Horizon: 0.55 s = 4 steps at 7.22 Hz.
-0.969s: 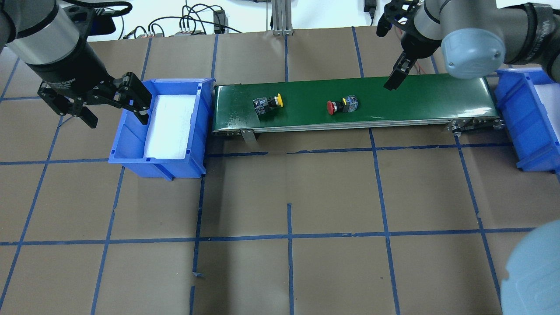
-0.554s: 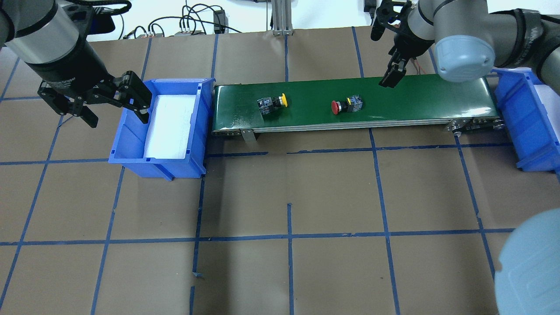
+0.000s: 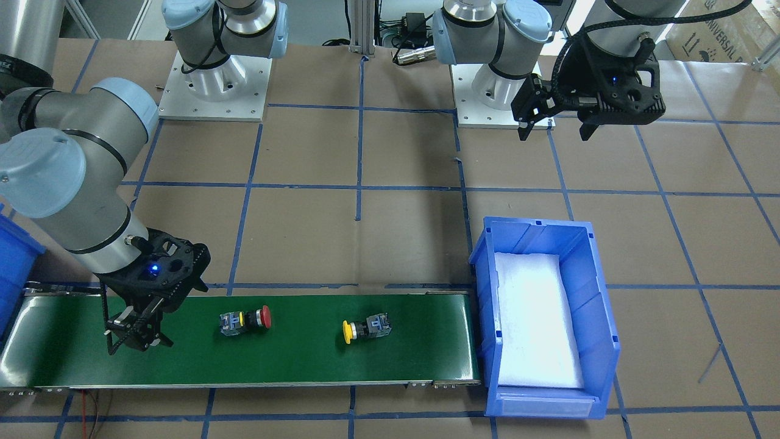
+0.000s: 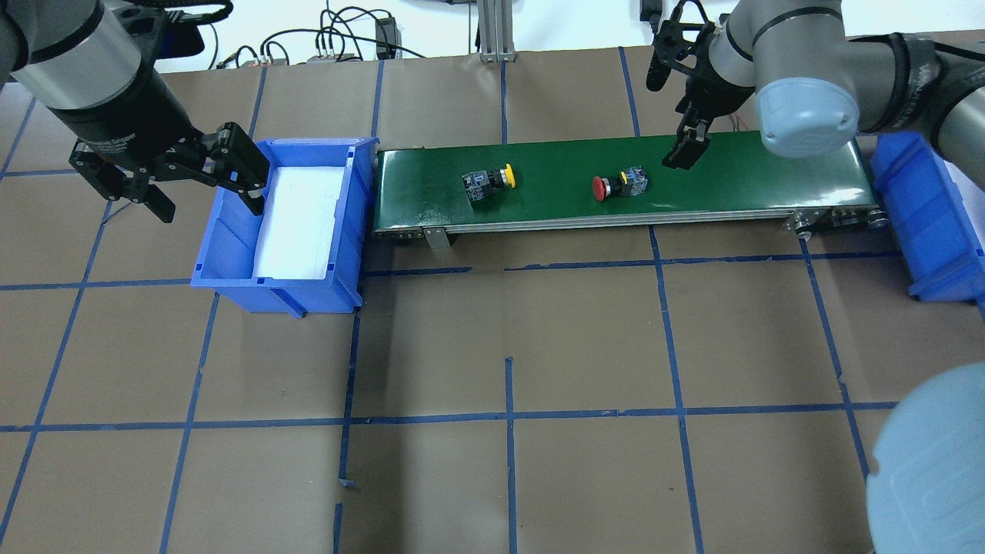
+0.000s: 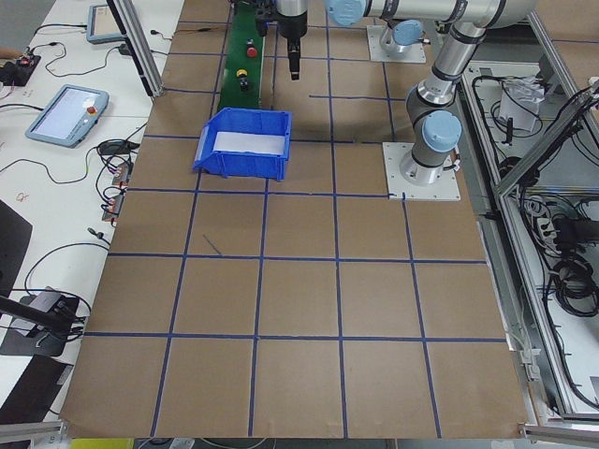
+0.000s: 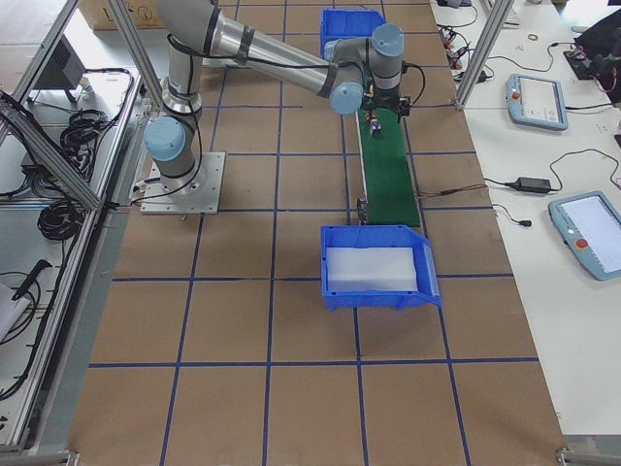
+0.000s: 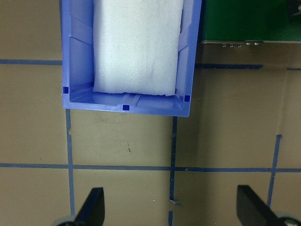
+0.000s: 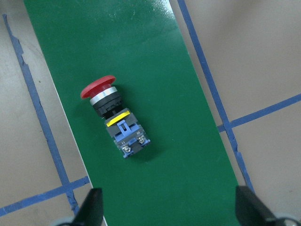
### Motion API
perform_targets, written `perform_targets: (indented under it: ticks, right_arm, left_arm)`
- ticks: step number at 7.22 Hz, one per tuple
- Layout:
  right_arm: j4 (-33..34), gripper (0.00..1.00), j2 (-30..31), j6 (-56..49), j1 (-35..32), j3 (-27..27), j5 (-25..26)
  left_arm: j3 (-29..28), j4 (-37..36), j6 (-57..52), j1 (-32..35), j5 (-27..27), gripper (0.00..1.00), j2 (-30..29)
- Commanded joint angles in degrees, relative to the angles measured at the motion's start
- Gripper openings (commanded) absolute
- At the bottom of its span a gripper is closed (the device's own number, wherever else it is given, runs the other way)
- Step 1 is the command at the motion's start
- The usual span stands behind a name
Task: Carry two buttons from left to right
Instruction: 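Lower the right gripper onto the red-capped button and grasp it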
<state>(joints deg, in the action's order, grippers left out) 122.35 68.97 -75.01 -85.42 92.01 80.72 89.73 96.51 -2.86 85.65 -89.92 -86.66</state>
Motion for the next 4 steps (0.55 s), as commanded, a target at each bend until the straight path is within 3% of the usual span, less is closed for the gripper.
perform_targets:
  ticks: [1,4]
  right_arm:
    - [0.4,1.0,-0.8,0.0,0.0,1.8,-0.1]
    - [3.0,1.0,-3.5,-3.4,0.1,2.4,-0.1]
  left_arm:
    - [-0.4,-0.1,0.0,1.1,0.5,1.0,-0.3]
    - [-0.6,-0.2,-0.9,0.8,0.4,1.0,-0.3]
